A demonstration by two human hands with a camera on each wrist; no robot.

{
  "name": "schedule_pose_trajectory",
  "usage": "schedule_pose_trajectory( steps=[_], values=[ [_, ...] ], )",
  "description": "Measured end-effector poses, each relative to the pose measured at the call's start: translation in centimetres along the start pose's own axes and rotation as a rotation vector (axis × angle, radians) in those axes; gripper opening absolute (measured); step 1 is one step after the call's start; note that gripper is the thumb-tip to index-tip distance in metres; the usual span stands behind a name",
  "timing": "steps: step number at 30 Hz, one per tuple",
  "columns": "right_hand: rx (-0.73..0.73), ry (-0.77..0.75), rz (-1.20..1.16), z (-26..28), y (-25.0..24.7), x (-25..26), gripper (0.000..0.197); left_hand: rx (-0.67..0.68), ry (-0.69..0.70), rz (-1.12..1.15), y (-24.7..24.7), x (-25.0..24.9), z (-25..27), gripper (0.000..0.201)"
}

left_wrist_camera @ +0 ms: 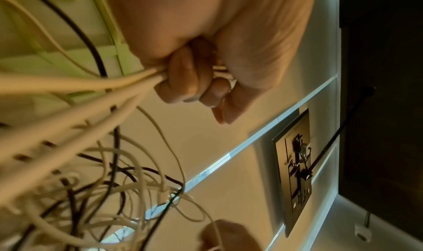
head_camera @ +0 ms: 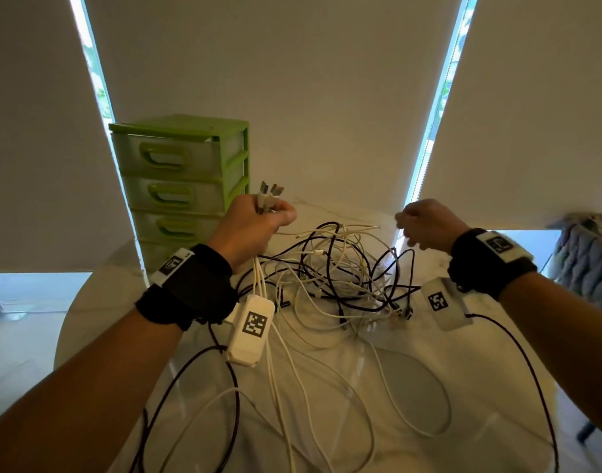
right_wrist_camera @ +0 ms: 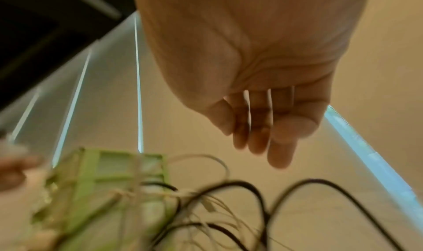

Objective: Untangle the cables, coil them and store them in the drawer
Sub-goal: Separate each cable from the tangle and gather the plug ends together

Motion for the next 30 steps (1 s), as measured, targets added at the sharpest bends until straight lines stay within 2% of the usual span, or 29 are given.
schedule_pose_trajectory(
  steps=[4, 8, 11, 16, 21, 25, 30],
  values=[
    [0.171, 0.059, 0.208, -3.6, 3.5, 0.1, 0.016, -0.061, -0.081, 0.180, 0.9, 0.0, -0.4, 0.007],
    [0.262, 0.034, 0.315, -5.9, 6.3, 1.3, 0.027, -0.127, -0.122, 0.261, 1.8, 0.9, -0.6, 0.012],
    [0.307, 0.011, 0.369, -6.1, 7.4, 1.4, 0.023, -0.141, -0.144, 0.319, 2.1, 1.6, -0.7, 0.014],
    [0.228, -0.014, 0.212, -5.9, 5.1, 0.8, 0.008, -0.166, -0.137, 0.400, 1.6, 2.0, -1.1, 0.014],
    [0.334, -0.041, -0.157, -3.6, 1.9, 0.7, 0.010, -0.187, -0.124, 0.442, 2.4, 1.3, -1.8, 0.014],
    [0.363, -0.055, -0.401, -1.3, 0.8, 2.2, 0.009, -0.135, -0.090, 0.372, 4.1, -0.1, -2.2, 0.015],
    [0.212, -0.051, -0.477, 0.4, -0.8, 4.9, 0.016, -0.058, 0.008, 0.263, 5.5, -2.6, -2.7, 0.014]
  ],
)
Point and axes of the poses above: each hand's wrist, its own z-axis away from the middle knuckle, its own y-axis out of the palm, x = y × z, the point moved 3 cm from there along -z, towards the middle knuckle, and after that the axes turned 14 degrees about y, right-handed, at the moved point
